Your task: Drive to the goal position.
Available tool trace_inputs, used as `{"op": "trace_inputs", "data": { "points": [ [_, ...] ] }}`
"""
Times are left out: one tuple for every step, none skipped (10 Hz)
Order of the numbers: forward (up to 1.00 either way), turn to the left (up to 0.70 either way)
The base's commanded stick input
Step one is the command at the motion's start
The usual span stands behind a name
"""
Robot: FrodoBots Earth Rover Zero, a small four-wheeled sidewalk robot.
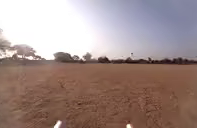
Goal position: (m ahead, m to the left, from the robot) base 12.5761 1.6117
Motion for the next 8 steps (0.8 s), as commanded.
{"op": "trace_inputs", "data": {
  "points": [
    [0.70,0.00],
    [0.70,0.00],
    [0.70,0.00],
    [0.70,0.00],
    [0.70,0.00],
    [0.70,0.00],
    [0.70,0.00],
    [0.70,0.00]
  ]
}}
